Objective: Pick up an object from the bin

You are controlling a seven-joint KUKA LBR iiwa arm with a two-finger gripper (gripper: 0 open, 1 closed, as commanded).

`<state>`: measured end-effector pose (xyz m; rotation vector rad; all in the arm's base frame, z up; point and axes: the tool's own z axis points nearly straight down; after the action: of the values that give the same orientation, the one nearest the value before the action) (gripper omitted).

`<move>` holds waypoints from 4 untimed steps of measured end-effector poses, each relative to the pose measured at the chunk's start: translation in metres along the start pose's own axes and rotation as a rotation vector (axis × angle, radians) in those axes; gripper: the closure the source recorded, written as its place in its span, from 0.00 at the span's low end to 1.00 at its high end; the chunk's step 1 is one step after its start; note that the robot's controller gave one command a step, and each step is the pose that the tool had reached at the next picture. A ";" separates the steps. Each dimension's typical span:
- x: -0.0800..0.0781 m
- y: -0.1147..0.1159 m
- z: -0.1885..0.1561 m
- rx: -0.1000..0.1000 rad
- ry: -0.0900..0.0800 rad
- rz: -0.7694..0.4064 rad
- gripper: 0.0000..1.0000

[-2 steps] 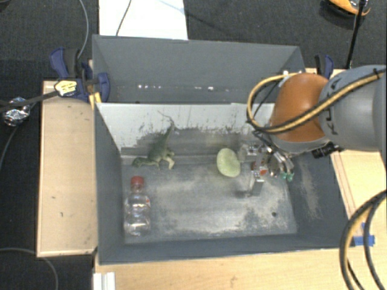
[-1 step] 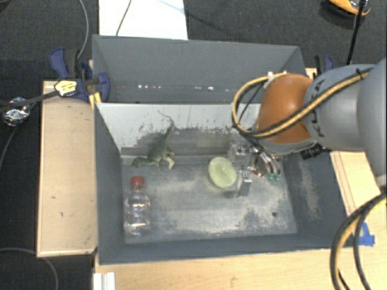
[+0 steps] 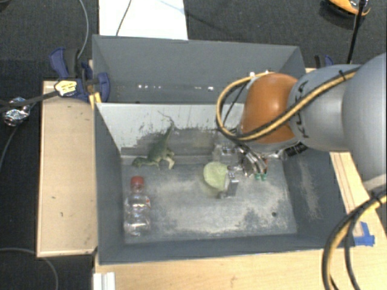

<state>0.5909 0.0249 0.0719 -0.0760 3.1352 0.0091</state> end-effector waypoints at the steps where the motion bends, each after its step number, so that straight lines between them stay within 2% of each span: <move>1: 0.007 -0.010 0.001 0.009 -0.004 -0.142 1.00; 2: 0.007 -0.010 0.001 0.009 -0.004 -0.143 1.00; 4: -0.004 -0.008 0.001 0.009 -0.010 -0.146 1.00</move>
Offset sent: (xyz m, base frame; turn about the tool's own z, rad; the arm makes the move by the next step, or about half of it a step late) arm 0.0000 0.0000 0.0000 0.0000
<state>0.5958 0.0175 0.0709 -0.3034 3.1112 -0.0052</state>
